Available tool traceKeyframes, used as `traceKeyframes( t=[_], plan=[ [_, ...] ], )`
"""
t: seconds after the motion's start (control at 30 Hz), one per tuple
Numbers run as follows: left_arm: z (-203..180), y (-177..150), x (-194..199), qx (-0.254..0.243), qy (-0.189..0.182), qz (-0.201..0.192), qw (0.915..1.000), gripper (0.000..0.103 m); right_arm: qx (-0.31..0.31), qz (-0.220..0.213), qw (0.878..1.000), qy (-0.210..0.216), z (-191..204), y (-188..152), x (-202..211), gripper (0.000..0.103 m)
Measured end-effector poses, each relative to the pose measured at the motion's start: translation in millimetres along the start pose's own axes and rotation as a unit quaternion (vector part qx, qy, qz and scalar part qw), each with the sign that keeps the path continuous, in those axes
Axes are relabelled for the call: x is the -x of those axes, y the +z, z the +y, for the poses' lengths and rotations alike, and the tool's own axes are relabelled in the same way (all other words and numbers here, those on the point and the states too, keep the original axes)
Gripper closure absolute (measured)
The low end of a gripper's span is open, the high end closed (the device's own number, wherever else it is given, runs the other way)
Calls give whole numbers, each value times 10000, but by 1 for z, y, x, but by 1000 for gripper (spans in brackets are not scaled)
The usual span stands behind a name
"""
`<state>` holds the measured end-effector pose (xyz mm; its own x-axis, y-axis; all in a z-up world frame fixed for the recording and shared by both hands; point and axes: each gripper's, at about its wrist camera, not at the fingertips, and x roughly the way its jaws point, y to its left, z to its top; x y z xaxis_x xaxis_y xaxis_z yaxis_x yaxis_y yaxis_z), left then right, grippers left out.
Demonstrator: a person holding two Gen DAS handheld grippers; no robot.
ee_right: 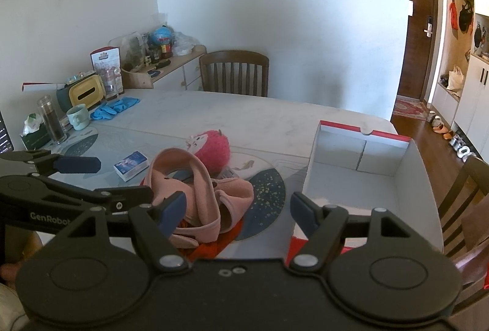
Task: Organize objects
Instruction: 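Move the left tool down onto the pink knitted scarf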
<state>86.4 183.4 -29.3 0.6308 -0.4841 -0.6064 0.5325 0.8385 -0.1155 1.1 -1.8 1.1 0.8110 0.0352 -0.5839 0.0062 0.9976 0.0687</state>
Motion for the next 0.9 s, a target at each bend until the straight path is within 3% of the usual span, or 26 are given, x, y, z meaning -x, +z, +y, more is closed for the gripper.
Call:
traceKeyframes(
  t=[0.43,0.9],
  plan=[
    [-4,9,-21,91,-135,99,9998,0,-42,119,9997,-231,-27,6,-11,29],
    [21,11,-80,474,800,495,9944,0,-507,602,9910,-1082,-133,-5,-41,29]
  ],
)
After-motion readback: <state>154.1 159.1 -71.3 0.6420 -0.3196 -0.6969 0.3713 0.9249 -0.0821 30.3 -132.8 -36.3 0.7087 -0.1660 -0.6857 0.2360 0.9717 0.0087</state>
